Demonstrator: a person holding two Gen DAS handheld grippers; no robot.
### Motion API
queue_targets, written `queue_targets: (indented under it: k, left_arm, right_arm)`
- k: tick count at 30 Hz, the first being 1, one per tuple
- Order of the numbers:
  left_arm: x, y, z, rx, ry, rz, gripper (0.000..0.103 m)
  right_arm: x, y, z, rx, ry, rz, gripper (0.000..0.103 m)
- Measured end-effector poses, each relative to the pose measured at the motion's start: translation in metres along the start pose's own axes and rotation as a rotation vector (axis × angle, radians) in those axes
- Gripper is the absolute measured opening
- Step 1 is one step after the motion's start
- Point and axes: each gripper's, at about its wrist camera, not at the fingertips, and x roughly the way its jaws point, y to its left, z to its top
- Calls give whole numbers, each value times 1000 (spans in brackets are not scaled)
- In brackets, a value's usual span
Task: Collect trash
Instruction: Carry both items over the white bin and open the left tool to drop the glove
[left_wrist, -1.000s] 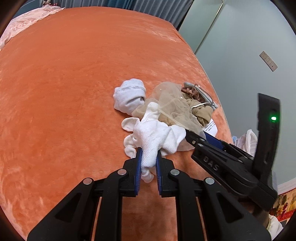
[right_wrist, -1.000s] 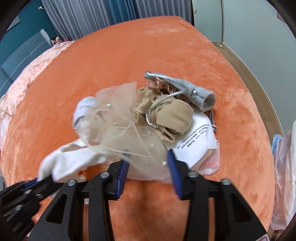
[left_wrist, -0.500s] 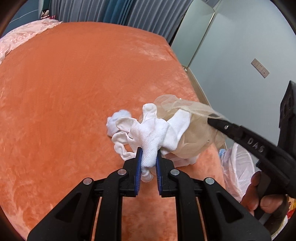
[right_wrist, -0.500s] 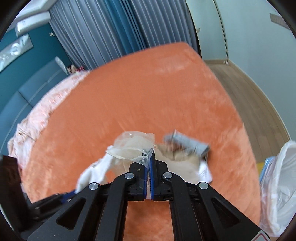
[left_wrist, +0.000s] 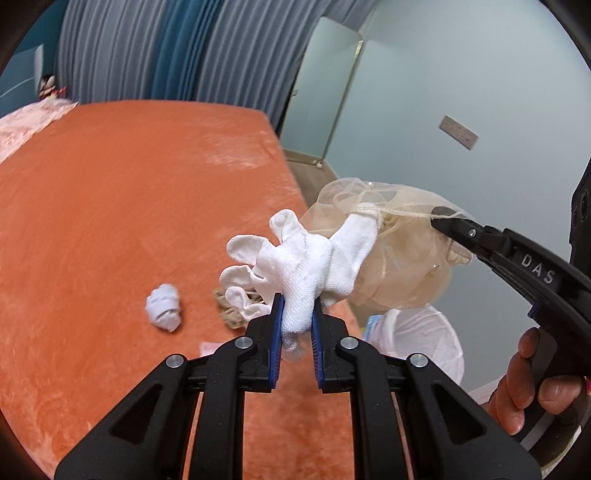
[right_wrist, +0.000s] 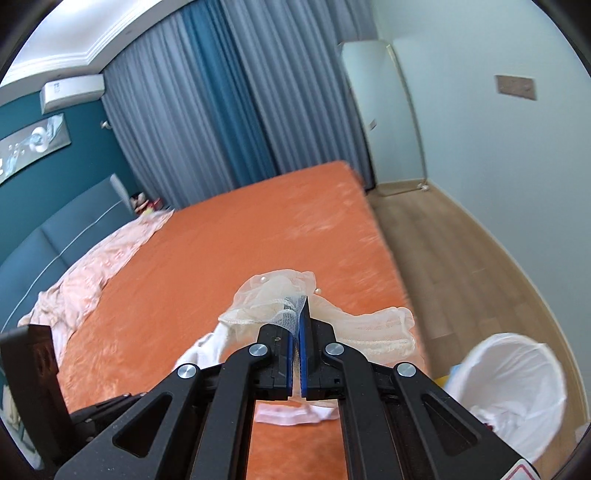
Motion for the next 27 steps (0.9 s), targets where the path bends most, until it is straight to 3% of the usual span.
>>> queue_targets:
  k: [15,27]
  left_arm:
    - [15,-134,-1,180,24,-166,13]
    - [44,-210,-18,289,86,-244,14]
  right_arm:
    - [-85,-116,0,118,-99,-197,2]
    - [-94,-178,-24,195,-82,-308,2]
